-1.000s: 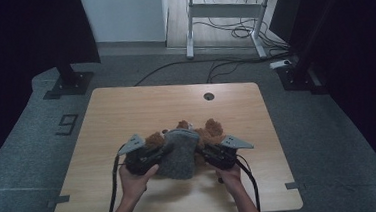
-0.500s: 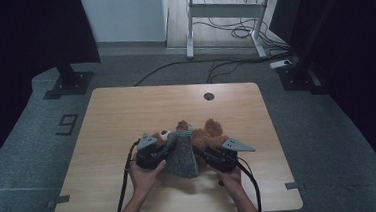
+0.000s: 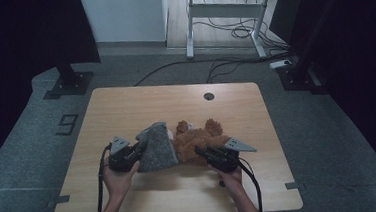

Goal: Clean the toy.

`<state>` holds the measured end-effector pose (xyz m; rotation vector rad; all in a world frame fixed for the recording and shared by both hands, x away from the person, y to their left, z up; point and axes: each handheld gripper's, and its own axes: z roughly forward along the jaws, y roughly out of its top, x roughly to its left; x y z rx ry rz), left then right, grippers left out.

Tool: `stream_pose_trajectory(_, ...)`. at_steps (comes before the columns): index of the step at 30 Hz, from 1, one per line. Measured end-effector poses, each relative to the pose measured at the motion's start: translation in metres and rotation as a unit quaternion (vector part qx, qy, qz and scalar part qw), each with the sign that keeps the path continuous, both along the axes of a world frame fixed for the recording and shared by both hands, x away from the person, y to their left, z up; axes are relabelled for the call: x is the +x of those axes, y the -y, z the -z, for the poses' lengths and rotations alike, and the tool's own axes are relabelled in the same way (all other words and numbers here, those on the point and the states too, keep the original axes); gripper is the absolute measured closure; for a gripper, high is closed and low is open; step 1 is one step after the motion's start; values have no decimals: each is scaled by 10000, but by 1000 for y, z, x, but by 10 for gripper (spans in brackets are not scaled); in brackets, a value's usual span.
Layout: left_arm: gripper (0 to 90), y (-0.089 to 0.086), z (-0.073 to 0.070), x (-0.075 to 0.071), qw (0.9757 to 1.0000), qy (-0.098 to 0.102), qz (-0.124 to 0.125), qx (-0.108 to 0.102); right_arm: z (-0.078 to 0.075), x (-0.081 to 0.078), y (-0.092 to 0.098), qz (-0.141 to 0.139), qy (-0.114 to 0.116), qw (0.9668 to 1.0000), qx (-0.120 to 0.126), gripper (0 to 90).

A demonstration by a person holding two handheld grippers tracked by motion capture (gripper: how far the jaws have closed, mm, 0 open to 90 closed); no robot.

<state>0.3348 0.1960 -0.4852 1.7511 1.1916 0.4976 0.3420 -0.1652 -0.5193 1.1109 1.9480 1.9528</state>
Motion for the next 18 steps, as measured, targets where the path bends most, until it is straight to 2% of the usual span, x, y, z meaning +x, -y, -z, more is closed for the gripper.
stream_pose_trajectory(2,796,-8,6,0,9999,-96,-112,26,0,0,0,5,-12,10000,12,714)
stream_pose_trajectory(5,796,-15,7,-4,9997,-94,-160,-138,1,-1,0,-3,-39,10000,42,714)
stream_pose_trajectory(7,796,-12,-2,-9,9997,39,-92,-224,0,-1,0,-2,-36,10000,44,714)
stream_pose_trajectory(10,795,2,-25,-16,9990,296,160,-307,-1,-2,-1,13,-34,10000,40,714)
stream_pose_trajectory(12,795,21,-43,-19,9977,465,402,-290,-1,-3,-3,41,-22,10000,49,715)
stream_pose_trajectory(15,795,53,-59,-20,9953,613,719,-188,-2,-4,-5,75,-15,10000,57,715)
stream_pose_trajectory(18,794,93,-63,-15,9922,536,1108,-186,-2,-4,-5,89,-30,9999,80,715)
